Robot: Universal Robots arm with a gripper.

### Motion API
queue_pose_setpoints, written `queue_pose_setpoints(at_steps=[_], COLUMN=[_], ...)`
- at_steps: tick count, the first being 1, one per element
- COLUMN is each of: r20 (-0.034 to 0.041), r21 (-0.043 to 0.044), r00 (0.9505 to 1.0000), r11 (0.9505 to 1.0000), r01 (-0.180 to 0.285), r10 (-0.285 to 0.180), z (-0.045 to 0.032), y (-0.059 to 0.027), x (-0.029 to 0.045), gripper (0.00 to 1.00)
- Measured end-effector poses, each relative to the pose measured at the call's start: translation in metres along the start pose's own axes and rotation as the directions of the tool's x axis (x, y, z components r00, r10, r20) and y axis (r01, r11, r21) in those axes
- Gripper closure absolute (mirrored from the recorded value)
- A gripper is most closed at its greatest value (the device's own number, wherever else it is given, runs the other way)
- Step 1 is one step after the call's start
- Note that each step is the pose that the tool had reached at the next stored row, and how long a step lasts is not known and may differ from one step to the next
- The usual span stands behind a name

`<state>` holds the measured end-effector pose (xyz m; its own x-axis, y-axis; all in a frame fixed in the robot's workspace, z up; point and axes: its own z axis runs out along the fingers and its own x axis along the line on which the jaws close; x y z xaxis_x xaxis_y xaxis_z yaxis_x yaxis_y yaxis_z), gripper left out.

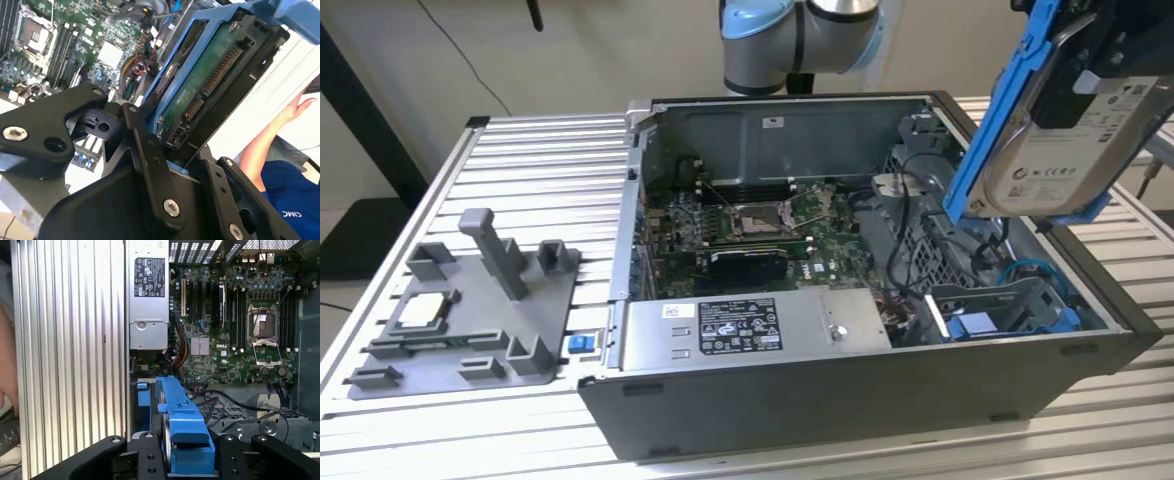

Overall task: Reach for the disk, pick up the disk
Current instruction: 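Pick up the disk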

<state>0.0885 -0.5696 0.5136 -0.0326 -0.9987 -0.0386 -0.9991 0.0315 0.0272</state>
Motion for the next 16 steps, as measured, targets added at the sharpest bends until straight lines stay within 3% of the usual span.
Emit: queue_pose_setpoints(at_steps=[5, 16], r20=[0.0015, 0.0018], r21=[0.0001, 0.0011], r00=[1.0, 1.0], r11=[1.0, 1.0], r01=[0.0, 0.0], r10=[0.0, 0.0], z=[0.0007, 0.0034], y=[-0.0003, -0.0089], x=[0.0096, 0.0096], gripper=[1.0, 1.0])
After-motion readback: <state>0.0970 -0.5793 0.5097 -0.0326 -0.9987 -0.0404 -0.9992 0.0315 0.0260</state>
